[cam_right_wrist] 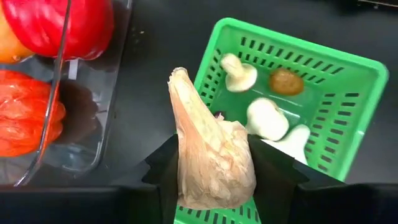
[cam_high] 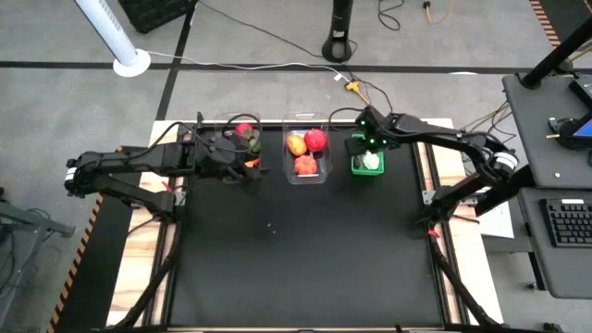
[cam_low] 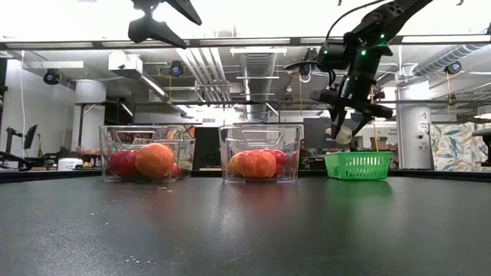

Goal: Sort produce into baskets
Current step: Put the white garlic into the green bin, then return to Home Position

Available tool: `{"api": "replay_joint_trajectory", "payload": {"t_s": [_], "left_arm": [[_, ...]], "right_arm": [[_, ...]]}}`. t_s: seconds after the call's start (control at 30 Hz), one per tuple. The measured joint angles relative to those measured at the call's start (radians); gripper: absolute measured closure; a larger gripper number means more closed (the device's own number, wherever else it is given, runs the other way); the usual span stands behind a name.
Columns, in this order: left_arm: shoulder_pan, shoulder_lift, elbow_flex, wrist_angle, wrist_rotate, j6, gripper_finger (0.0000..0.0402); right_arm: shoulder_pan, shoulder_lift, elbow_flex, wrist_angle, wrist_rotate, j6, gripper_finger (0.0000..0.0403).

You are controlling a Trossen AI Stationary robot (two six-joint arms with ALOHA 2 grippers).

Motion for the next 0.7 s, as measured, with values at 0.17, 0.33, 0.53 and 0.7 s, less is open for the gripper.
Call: {"api": "replay_joint_trajectory", "payload": {"t_s": [0.17, 0.33, 0.53, 0.7], "left_arm": [[0.001, 0.000, 0.000, 0.000, 0.000, 0.000, 0.0109], [0.001, 0.000, 0.000, 0.000, -0.001, 0.000, 0.0109], [0.001, 0.000, 0.000, 0.000, -0.001, 0.000, 0.0109], [0.001, 0.000, 0.000, 0.001, -0.001, 0.002, 0.0109]], "right_arm": [[0.000, 0.028, 0.000, 0.001, 0.001, 0.004, 0.0209], [0.000, 0.042, 0.000, 0.001, 0.005, 0.008, 0.0175], [0.001, 0.037, 0.008, 0.011, 0.012, -0.049, 0.0152], [0.040, 0.008, 0.050, 0.049, 0.000, -0.149, 0.0143]]}}
